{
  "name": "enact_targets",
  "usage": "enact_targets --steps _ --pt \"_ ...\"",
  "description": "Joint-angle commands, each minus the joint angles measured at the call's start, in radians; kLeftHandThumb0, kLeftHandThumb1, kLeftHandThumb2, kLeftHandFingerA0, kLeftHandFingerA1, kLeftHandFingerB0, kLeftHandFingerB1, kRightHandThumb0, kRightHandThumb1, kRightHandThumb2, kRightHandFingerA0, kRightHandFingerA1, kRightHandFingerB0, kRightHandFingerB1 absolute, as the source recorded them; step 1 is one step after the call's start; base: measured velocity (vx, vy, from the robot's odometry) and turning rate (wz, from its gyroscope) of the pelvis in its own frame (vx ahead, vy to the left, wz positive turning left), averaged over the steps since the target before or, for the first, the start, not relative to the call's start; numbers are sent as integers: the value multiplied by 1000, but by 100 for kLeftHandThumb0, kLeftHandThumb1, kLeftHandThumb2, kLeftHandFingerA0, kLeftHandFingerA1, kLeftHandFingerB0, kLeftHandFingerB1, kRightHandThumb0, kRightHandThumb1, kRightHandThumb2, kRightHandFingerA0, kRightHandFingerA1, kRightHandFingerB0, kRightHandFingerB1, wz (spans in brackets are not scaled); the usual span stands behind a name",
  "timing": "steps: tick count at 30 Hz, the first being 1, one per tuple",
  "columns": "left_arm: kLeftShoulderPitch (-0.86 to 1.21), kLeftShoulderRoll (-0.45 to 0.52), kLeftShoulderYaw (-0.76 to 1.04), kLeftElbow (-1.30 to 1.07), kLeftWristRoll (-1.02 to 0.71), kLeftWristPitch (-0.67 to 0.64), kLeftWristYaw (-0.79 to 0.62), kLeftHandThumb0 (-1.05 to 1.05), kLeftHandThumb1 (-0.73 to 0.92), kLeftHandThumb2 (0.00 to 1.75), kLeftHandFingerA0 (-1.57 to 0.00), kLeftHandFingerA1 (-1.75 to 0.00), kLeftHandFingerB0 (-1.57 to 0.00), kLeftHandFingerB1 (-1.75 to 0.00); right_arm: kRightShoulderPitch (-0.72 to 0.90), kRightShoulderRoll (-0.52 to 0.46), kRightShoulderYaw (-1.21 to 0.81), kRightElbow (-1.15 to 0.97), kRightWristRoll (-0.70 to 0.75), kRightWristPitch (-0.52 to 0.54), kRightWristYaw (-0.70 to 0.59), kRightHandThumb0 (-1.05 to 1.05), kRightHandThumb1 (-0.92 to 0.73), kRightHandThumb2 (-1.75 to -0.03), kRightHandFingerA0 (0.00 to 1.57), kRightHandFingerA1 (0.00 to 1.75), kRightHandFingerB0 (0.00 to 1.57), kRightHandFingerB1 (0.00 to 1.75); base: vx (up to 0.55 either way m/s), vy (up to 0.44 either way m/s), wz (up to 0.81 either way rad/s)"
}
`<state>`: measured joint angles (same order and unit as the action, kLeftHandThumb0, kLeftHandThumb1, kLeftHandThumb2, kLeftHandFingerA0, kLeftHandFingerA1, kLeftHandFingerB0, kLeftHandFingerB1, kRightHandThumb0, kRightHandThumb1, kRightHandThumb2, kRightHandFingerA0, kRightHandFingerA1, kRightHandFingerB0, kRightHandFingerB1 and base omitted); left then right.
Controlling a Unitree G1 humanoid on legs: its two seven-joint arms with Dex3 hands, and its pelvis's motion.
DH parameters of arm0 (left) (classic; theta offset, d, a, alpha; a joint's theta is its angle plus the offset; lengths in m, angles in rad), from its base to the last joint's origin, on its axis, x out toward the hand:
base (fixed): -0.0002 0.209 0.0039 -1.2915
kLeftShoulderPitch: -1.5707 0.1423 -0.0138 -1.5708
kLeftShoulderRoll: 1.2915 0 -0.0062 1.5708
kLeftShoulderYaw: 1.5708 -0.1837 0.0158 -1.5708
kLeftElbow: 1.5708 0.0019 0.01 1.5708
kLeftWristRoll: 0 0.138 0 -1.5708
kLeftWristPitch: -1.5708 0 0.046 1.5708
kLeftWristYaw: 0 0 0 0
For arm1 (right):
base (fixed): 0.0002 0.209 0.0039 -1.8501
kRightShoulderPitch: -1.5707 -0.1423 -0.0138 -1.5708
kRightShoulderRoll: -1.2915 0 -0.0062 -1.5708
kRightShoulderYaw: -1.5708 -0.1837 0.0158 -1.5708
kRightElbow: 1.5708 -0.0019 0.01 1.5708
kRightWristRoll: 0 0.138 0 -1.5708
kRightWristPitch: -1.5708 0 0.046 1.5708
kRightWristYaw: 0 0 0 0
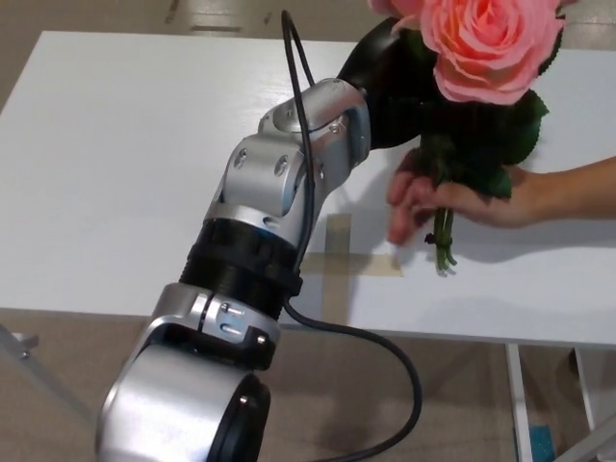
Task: Use the left hand to pick up the rose and passes it to a human.
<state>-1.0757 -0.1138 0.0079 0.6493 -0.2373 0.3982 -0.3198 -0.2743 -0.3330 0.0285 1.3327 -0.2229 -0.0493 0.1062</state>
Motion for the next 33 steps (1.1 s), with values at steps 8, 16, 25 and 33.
enact_targets --steps 8,16,25,33 --pt "-1 -18 -49 43 26 -69 -45 -19 79 64 -112 -79 -87 -53 3 -1 4 3 -1 6 12 -41 -65 -60 66 46 56 41 0 0 0" --pt "-51 66 -127 96 42 -31 -237 -74 40 76 0 0 0 -6 -2 2 -2 3 5 8 12 -41 -65 -60 65 46 55 41 0 0 0" --pt "-57 156 -222 82 85 -32 -346 -78 45 57 0 0 0 -1 -5 5 -1 2 3 6 12 -41 -65 -60 65 46 55 41 0 0 0" --pt "-10 272 -298 46 144 -87 -414 -76 44 56 0 0 0 -3 8 2 3 4 0 6 13 -41 -65 -60 66 46 56 41 0 0 0"
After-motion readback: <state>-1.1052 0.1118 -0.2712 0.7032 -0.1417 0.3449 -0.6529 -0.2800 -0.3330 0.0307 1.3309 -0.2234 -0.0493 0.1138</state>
